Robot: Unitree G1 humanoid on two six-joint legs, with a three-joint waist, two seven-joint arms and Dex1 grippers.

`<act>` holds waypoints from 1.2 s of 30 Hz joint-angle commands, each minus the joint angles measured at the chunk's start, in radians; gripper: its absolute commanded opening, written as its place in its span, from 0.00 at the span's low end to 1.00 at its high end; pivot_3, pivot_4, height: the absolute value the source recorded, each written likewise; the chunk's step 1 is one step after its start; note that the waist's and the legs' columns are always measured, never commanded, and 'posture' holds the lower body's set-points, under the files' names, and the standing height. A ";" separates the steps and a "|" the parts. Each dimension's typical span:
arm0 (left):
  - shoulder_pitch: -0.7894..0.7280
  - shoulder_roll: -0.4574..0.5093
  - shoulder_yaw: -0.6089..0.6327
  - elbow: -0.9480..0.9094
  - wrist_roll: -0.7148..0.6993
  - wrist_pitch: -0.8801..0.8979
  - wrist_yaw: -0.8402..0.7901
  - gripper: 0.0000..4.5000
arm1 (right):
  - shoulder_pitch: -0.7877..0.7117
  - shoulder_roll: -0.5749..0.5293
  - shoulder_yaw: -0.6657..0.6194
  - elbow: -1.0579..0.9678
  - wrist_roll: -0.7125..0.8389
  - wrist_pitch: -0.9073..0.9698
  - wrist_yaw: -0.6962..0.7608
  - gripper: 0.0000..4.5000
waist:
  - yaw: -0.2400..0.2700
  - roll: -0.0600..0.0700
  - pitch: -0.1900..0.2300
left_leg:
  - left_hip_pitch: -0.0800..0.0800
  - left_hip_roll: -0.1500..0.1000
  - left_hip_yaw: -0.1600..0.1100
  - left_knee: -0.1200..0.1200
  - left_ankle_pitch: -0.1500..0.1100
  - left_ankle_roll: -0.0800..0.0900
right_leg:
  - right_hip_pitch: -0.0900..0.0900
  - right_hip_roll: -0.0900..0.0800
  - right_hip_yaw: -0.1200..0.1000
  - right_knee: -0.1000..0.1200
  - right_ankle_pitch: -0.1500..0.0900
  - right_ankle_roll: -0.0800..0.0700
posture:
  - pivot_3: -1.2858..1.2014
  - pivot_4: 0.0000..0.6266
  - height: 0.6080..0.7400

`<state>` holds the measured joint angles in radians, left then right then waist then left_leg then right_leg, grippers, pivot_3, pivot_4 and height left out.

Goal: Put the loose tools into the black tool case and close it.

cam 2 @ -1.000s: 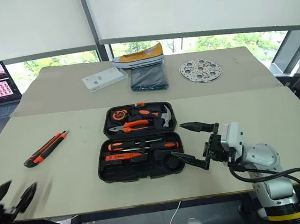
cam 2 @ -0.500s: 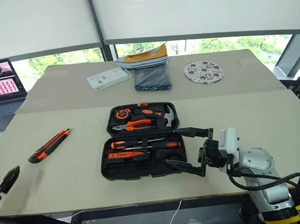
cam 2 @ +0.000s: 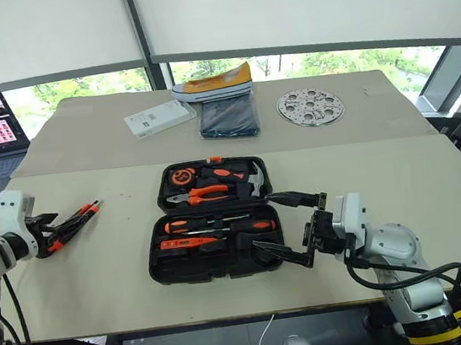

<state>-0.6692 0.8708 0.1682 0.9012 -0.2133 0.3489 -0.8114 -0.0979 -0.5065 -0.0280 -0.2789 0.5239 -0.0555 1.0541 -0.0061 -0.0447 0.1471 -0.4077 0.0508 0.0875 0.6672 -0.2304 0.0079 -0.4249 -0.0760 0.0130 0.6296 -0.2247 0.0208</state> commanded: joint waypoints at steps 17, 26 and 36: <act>0.069 0.013 0.078 -0.137 -0.100 -0.169 -0.419 0.34 | 0.005 -0.063 -0.054 -0.046 0.034 0.008 -0.002 1.00 | 0.000 -0.002 0.001 | 0.001 0.000 -0.001 0.000 0.000 0.000 | 0.001 -0.001 0.000 0.001 0.000 0.000 | 0.52 0.24 1.00; 0.244 0.004 -0.119 -0.972 -0.274 0.100 -0.589 0.34 | 0.048 -0.238 -0.174 0.026 0.060 0.021 0.128 1.00 | 0.019 -0.002 0.002 | -0.002 -0.001 -0.001 0.003 0.000 0.000 | 0.001 -0.002 0.001 -0.001 0.000 0.001 | 0.52 0.24 1.00; 0.186 -0.075 -0.416 -1.167 -0.083 0.222 -0.388 0.34 | 0.100 -0.272 -0.213 -0.033 0.082 0.080 0.126 1.00 | 0.009 0.000 0.003 | 0.002 -0.001 -0.003 0.004 0.001 0.001 | 0.002 0.002 0.004 0.001 -0.005 0.008 | 0.52 0.24 1.00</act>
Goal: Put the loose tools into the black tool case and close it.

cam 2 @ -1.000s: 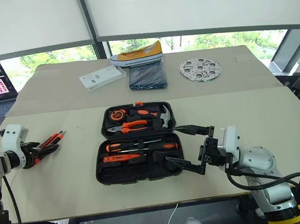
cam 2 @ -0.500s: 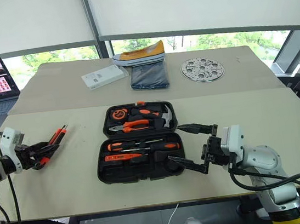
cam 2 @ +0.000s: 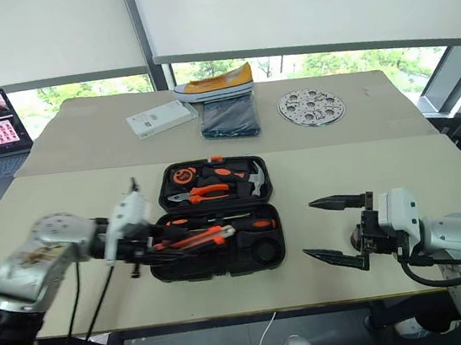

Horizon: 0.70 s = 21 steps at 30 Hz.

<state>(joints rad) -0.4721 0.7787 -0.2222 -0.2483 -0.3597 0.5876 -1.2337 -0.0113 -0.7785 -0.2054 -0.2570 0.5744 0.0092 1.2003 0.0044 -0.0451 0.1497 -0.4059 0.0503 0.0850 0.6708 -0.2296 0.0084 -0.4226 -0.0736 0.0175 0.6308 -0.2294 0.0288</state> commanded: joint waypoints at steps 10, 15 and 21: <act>0.011 -0.029 -0.083 0.023 0.122 -0.094 0.056 0.34 | 0.057 0.032 -0.030 -0.128 0.020 0.034 -0.089 1.00 | 0.007 0.000 0.000 | -0.002 -0.001 0.000 0.002 0.000 0.000 | 0.000 -0.002 0.000 -0.001 0.001 0.000 | 0.52 0.24 1.00; 0.013 -0.004 -0.129 0.067 0.215 -0.203 0.043 0.34 | 0.071 0.034 -0.032 -0.143 0.021 0.040 -0.101 1.00 | 0.007 0.000 0.000 | -0.002 -0.001 0.000 0.004 0.000 0.000 | 0.000 -0.002 0.000 0.000 0.001 0.000 | 0.52 0.24 1.00; 0.008 -0.028 -0.143 0.097 0.234 -0.228 0.035 0.34 | 0.074 0.041 -0.028 -0.151 0.018 0.043 -0.111 1.00 | 0.011 0.001 0.000 | -0.001 0.000 0.000 0.006 0.000 0.001 | 0.002 -0.002 -0.001 0.001 0.001 0.000 | 0.52 0.24 1.00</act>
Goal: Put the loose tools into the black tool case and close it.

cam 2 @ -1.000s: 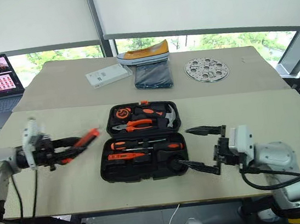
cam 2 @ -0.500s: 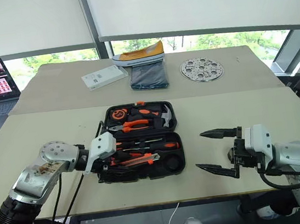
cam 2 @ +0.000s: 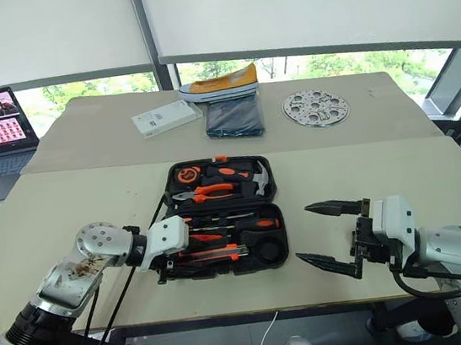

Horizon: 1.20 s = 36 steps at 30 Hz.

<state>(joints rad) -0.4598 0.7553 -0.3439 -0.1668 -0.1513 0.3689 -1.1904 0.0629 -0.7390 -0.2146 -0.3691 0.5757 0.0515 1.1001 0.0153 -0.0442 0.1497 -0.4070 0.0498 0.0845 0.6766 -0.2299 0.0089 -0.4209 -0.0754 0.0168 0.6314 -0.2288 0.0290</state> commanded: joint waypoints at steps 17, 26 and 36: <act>-0.006 -0.149 0.162 0.094 -0.162 -0.116 -0.031 0.92 | -0.011 0.014 -0.002 -0.033 0.010 0.005 -0.026 1.00 | 0.000 0.001 0.000 | -0.004 -0.001 0.000 0.001 -0.001 0.003 | -0.002 -0.001 0.000 -0.002 0.004 -0.003 | 0.52 0.24 1.00; 0.044 -0.148 0.200 0.188 -0.167 -0.289 -0.102 0.32 | -0.012 0.035 0.010 -0.020 -0.002 -0.004 -0.032 1.00 | -0.006 0.001 0.000 | -0.002 0.000 0.000 0.001 -0.001 0.003 | 0.000 0.000 0.000 -0.001 0.004 -0.003 | 0.52 0.24 1.00; 0.113 -0.154 0.147 0.238 -0.054 -0.285 -0.020 0.02 | 0.011 0.044 0.002 -0.021 -0.004 -0.003 -0.041 1.00 | -0.002 0.001 0.000 | -0.002 0.000 0.000 0.002 -0.001 0.003 | 0.000 -0.001 0.000 -0.001 0.005 -0.003 | 0.52 0.24 1.00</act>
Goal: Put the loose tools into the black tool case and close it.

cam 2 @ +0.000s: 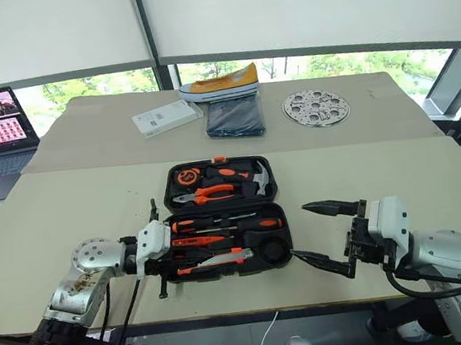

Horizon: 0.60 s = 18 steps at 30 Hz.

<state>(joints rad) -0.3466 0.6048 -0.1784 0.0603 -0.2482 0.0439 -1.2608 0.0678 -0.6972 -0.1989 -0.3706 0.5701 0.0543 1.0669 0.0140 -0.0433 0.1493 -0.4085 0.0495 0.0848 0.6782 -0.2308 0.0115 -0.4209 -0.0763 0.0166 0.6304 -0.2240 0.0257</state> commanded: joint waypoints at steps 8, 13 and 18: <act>0.006 0.032 -0.115 -0.028 0.123 0.108 0.044 0.02 | 0.002 0.001 -0.009 -0.020 0.005 0.001 -0.013 1.00 | -0.002 0.004 -0.002 | 0.003 0.000 0.000 0.000 0.000 0.000 | 0.002 0.000 0.000 0.001 -0.004 0.004 | 0.52 0.24 1.00; 0.027 0.026 -0.160 -0.023 0.183 0.124 0.092 0.02 | -0.003 0.011 0.003 -0.014 -0.004 -0.003 -0.020 1.00 | -0.002 0.009 -0.007 | 0.003 0.000 0.000 0.000 0.000 0.000 | 0.002 0.000 0.001 0.000 -0.004 0.004 | 0.52 0.24 1.00; 0.031 -0.062 -0.044 -0.020 0.059 0.065 0.147 0.02 | 0.002 0.012 -0.020 -0.012 -0.003 -0.007 -0.028 1.00 | 0.009 0.015 -0.012 | 0.003 -0.001 0.000 0.000 0.000 0.000 | 0.003 -0.001 0.001 -0.001 -0.005 0.003 | 0.52 0.24 1.00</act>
<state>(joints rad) -0.3335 0.5737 -0.2410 0.0156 -0.1477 0.1077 -1.1370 0.0739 -0.6813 -0.1873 -0.3693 0.5635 0.0544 1.0491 0.0231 -0.0280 0.1374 -0.4054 0.0486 0.0854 0.6785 -0.2308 0.0118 -0.4178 -0.0774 0.0176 0.6297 -0.2297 0.0285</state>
